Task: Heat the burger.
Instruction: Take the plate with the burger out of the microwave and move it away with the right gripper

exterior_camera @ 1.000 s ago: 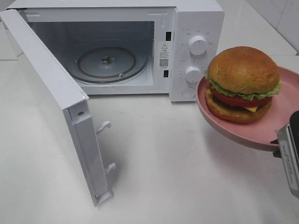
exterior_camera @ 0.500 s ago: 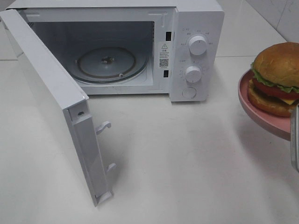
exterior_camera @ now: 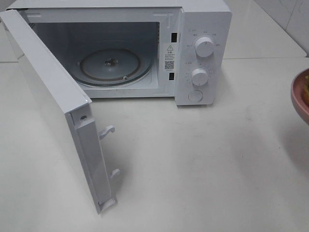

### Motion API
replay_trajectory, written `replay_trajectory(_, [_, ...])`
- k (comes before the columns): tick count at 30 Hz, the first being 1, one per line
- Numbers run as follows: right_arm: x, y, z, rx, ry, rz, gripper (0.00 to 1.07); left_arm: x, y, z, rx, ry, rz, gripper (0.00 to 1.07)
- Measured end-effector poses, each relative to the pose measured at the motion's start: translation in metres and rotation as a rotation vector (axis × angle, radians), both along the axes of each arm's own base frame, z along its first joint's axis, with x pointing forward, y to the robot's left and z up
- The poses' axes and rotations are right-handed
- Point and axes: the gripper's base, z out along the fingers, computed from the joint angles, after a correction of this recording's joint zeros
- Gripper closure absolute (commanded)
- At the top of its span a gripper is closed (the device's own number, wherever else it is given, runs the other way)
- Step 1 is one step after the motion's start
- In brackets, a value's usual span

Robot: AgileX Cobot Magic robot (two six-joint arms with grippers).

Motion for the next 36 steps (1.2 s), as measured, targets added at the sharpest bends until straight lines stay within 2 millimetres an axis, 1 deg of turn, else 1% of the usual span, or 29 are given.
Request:
replay_trajectory(5, [0.000,-0.004,0.000,-0.010,-0.015,-0.085,1.07,0.000,0.000,0.000,0.000,0.000,0.000,0.10])
replay_trajectory(7, [0.003,-0.006,-0.003,-0.031,-0.007,-0.167,1.07,0.000,0.000,0.000,0.000,0.000,0.000,0.10])
replay_trajectory(14, [0.010,-0.003,-0.012,-0.028,-0.001,-0.267,1.07,0.000,0.000,0.000,0.000,0.000,0.000,0.10])
replay_trajectory(17, [0.017,0.001,-0.010,-0.008,-0.015,-0.324,1.07,0.000,0.000,0.000,0.000,0.000,0.000,0.10])
replay_trajectory(18, [0.022,0.004,-0.008,0.007,-0.028,-0.367,1.07,0.000,0.000,0.000,0.000,0.000,0.000,0.10])
replay_trajectory(19, [0.022,0.004,-0.008,0.007,-0.028,-0.367,1.07,0.000,0.000,0.000,0.000,0.000,0.000,0.10])
replay_trajectory(21, [0.030,0.009,-0.009,0.013,-0.043,-0.427,1.07,0.000,0.000,0.000,0.000,0.000,0.000,0.10])
replay_trajectory(22, [0.030,0.009,-0.009,0.013,-0.043,-0.427,1.07,0.000,0.000,0.000,0.000,0.000,0.000,0.10])
replay_trajectory(24, [0.037,0.013,-0.013,0.018,-0.047,-0.489,1.07,0.000,0.000,0.000,0.000,0.000,0.000,0.10])
replay_trajectory(26, [0.039,0.014,-0.015,0.024,-0.050,-0.508,1.07,0.000,0.000,0.000,0.000,0.000,0.000,0.10])
replay_trajectory(27, [0.043,0.017,-0.019,0.032,-0.056,-0.560,1.07,0.000,0.000,0.000,0.000,0.000,0.000,0.10])
replay_trajectory(28, [0.043,0.017,-0.019,0.032,-0.056,-0.560,1.07,0.000,0.000,0.000,0.000,0.000,0.000,0.10])
replay_trajectory(30, [0.050,0.022,-0.022,0.048,-0.074,-0.631,1.07,0.000,0.000,0.000,0.000,0.000,0.000,0.10])
replay_trajectory(36, [0.059,0.027,-0.030,0.050,-0.093,-0.701,1.07,0.000,0.000,0.000,0.000,0.000,0.000,0.10])
